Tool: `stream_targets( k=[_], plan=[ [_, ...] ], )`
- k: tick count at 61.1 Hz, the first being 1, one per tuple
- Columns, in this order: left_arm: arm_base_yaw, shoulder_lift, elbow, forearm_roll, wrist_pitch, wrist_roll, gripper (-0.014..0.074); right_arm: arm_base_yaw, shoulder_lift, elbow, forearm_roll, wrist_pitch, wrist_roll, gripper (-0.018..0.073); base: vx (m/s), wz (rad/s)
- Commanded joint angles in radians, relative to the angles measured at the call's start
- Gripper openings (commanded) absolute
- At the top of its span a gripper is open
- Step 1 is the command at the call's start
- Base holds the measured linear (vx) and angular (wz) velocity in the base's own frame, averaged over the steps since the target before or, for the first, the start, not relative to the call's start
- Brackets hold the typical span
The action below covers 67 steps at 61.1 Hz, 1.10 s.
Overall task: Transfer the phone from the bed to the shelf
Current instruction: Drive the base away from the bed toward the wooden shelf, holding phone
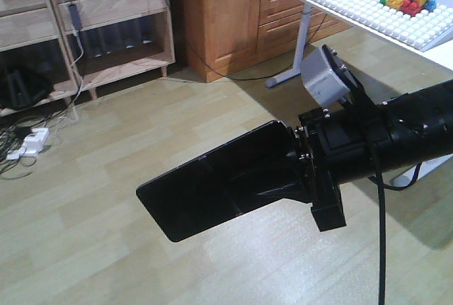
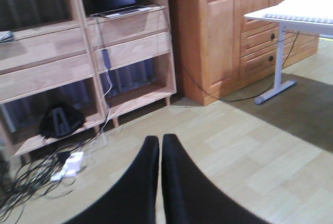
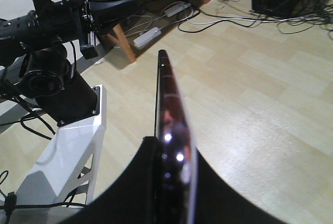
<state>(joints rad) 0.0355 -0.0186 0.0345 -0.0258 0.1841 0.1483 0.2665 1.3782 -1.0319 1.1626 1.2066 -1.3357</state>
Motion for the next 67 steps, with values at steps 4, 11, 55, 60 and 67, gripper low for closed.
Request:
stream_targets(
  k=[4, 11, 55, 60, 67],
  plan=[
    [0.003, -0.006, -0.023, -0.009, -0.073, -0.006, 0.0001, 0.0, -0.033, -0.028, 0.079, 0.07, -0.011, -0.0003, 0.41, -0.18],
    [0.003, -0.006, -0.023, -0.009, -0.073, -0.006, 0.0001, 0.0, -0.033, -0.028, 0.079, 0.07, -0.011, -0.0003, 0.41, -0.17],
    [0.003, -0.006, -0.023, -0.009, -0.073, -0.006, 0.0001, 0.0, -0.033, -0.028, 0.079, 0.07, -0.011, -0.0003, 0.41, -0.01],
    [0.003, -0.006, -0.023, -0.009, -0.073, -0.006, 0.0001, 0.0, -0.033, -0.028, 0.079, 0.07, -0.011, -0.0003, 0.42, 0.1],
    [0.003, -0.006, -0.023, -0.009, -0.073, -0.006, 0.0001, 0.0, -0.033, -0.028, 0.079, 0.07, -0.011, -0.0003, 0.42, 0.1]
  ],
)
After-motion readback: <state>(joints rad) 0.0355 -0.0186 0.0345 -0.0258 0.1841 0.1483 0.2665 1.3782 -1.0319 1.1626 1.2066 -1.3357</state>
